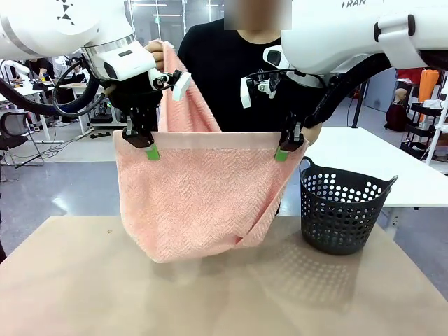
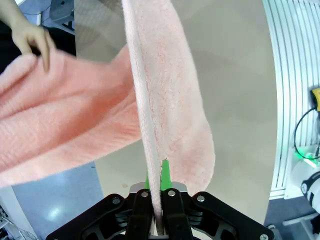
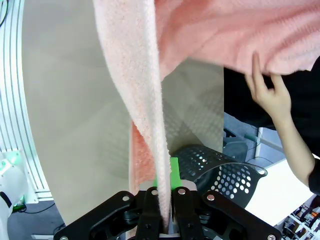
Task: Fold the towel.
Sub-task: Release the end of the 100 cm Hotel Towel you were holding and grab the top end of the folded side.
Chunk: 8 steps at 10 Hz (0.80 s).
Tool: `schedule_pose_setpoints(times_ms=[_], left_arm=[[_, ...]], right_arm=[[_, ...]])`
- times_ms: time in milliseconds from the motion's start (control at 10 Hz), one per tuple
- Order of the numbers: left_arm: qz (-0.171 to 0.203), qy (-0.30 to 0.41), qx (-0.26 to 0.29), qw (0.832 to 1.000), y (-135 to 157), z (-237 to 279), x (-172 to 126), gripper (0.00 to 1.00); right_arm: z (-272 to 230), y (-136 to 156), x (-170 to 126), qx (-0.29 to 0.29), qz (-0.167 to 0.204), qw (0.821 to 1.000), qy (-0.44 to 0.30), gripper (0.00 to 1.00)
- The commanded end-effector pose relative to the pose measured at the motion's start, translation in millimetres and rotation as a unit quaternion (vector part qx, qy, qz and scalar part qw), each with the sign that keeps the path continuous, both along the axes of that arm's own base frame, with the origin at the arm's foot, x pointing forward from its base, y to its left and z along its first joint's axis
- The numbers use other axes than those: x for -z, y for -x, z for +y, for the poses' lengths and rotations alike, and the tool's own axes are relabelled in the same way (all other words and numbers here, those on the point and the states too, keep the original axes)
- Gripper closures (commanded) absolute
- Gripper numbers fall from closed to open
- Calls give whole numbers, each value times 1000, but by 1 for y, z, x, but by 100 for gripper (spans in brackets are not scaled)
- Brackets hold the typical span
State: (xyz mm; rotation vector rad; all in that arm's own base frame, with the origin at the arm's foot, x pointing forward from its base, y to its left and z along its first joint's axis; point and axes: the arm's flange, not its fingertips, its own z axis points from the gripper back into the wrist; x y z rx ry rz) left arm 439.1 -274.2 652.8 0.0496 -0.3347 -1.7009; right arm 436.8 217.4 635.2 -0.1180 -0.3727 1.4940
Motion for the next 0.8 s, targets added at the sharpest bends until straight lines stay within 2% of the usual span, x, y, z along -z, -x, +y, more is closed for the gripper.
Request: schedule_pose_setpoints(times_ms=[0,700], left_arm=[[-3,-1,2,1000,0,0,-1,100],[-3,-1,2,1000,0,0,-1,100]], right_arm=[[-1,1,-2,0,-5,1000,2,100],[-1,1,-2,0,-5,1000,2,100]])
